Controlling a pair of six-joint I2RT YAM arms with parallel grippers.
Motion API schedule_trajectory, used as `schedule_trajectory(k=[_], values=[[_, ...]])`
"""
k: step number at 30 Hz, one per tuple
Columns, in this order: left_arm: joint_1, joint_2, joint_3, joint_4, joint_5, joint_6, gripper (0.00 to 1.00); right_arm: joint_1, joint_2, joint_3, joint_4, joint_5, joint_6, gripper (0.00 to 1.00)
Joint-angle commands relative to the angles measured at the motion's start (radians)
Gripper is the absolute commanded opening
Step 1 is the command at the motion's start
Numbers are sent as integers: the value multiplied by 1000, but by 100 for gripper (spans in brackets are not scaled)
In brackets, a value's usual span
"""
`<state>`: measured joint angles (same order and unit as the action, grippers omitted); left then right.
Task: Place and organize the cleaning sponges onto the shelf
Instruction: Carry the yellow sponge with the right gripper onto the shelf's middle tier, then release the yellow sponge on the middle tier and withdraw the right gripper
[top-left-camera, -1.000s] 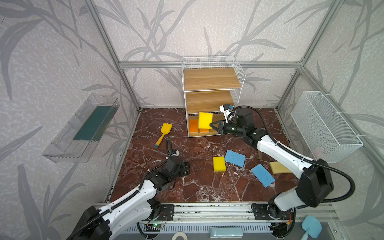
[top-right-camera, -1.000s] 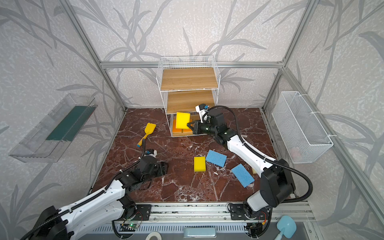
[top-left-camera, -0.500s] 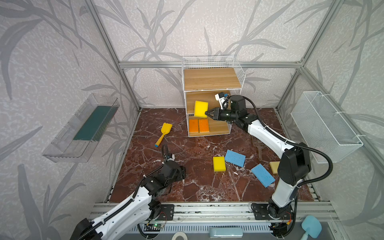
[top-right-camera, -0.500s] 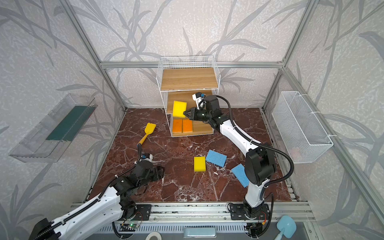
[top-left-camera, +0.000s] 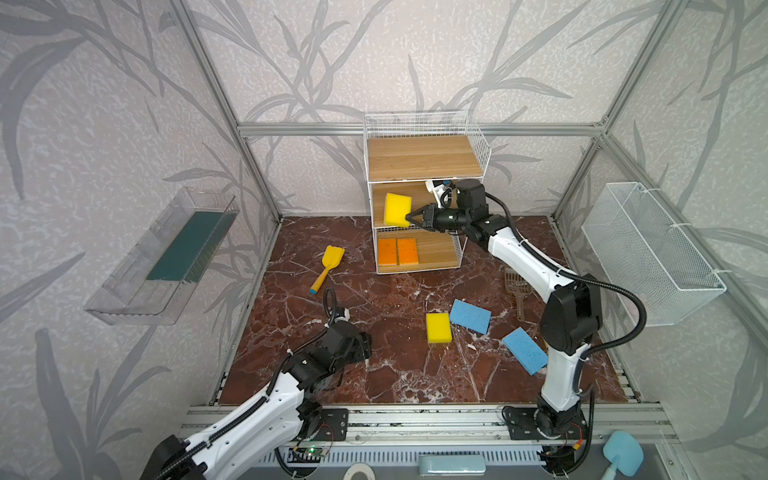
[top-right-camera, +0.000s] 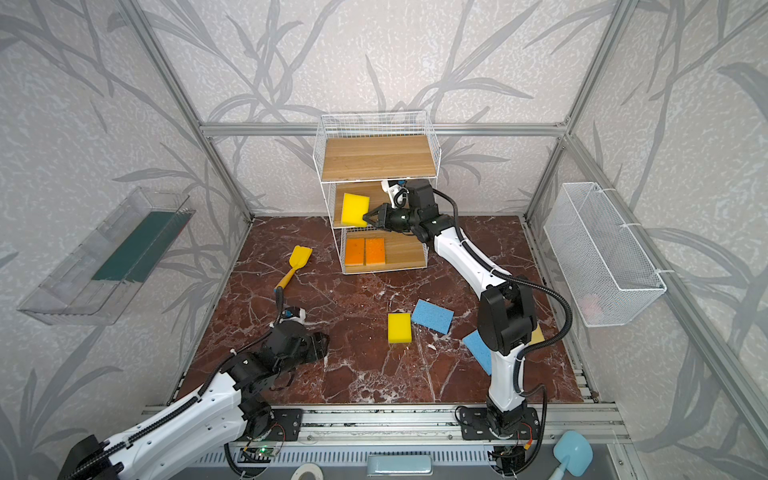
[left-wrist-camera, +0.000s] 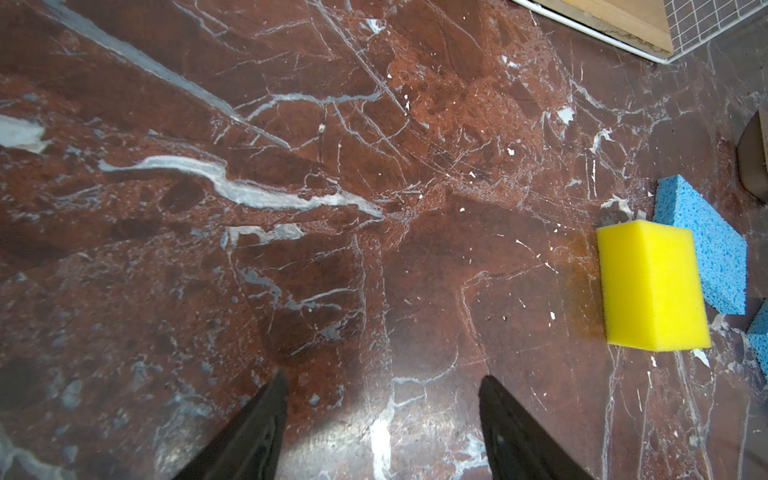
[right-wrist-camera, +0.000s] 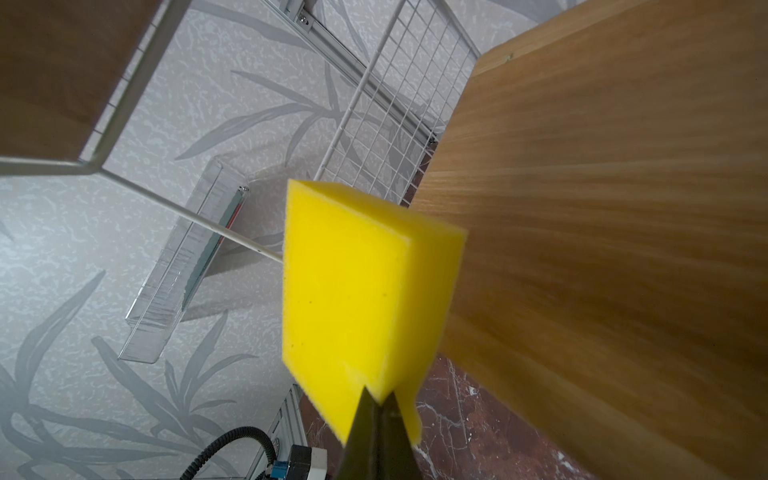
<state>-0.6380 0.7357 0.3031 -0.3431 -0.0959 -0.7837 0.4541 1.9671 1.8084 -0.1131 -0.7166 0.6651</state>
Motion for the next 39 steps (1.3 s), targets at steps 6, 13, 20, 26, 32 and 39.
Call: schedule_trajectory(k=[6,13,20,26,32,39], values=[[6,-39,-8,-40,-16,-19,74,-7,82,106,-42,-39,28,5],[7,-42,-4,-49,-16,-17,74,-6,126,170,-47,-55,46,6],[6,-35,-3,-46,-19,-14,74,-6,166,228,-76,-65,46,7],[8,-24,0,-34,-18,-11,74,-7,193,269,-101,-67,37,9],[8,-13,8,-35,-18,-7,74,-6,215,316,-120,-73,34,26],[9,-12,2,-31,-18,-11,74,-6,220,328,-128,-73,27,40]])
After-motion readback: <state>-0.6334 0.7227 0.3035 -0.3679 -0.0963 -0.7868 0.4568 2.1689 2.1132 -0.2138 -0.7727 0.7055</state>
